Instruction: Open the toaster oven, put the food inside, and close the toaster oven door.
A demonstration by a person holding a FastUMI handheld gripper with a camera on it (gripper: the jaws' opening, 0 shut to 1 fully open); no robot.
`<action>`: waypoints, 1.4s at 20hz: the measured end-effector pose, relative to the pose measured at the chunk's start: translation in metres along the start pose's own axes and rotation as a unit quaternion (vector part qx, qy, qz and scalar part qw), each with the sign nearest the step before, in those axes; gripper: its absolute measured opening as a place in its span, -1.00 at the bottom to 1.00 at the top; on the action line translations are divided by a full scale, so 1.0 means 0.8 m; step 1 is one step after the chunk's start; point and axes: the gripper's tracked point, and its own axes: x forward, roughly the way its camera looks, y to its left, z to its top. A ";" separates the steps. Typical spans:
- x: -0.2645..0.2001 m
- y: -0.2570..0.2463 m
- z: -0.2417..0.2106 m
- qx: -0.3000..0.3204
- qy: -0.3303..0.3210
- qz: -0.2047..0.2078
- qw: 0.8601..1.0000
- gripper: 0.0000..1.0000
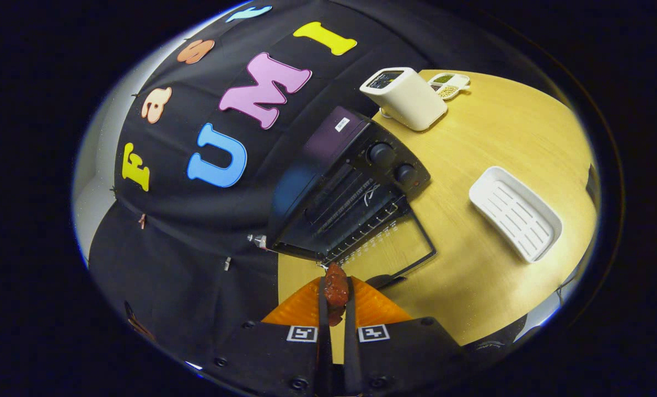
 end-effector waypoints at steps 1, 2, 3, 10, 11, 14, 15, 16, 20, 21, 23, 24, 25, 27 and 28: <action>0.010 0.003 -0.009 0.006 -0.002 0.003 1.000 -0.76; 0.018 0.006 -0.017 0.013 -0.005 0.005 1.000 -0.76; 0.027 0.009 -0.022 0.019 -0.009 0.007 1.000 -0.76; 0.103 0.017 -0.009 0.045 -0.079 0.011 0.996 -0.76; 0.116 0.015 -0.002 0.052 -0.089 0.012 0.995 -0.76; 0.146 0.012 0.023 0.081 -0.129 0.016 0.988 -0.76; 0.155 0.007 0.030 0.087 -0.138 0.013 0.986 -0.76; 0.164 0.000 0.035 0.094 -0.145 0.007 0.985 -0.76; 0.195 -0.014 0.060 0.126 -0.160 -0.012 0.979 -0.76; 0.203 -0.018 0.064 0.129 -0.158 -0.017 0.979 -0.76; 0.217 -0.018 0.068 0.133 -0.157 -0.021 0.978 -0.76; 0.222 -0.017 0.070 0.133 -0.156 -0.021 0.979 -0.76; 0.227 -0.017 0.071 0.129 -0.157 -0.024 0.979 -0.76; 0.233 -0.021 0.069 0.117 -0.156 -0.037 0.980 -0.76; 0.235 -0.021 0.068 0.117 -0.156 -0.042 0.980 -0.76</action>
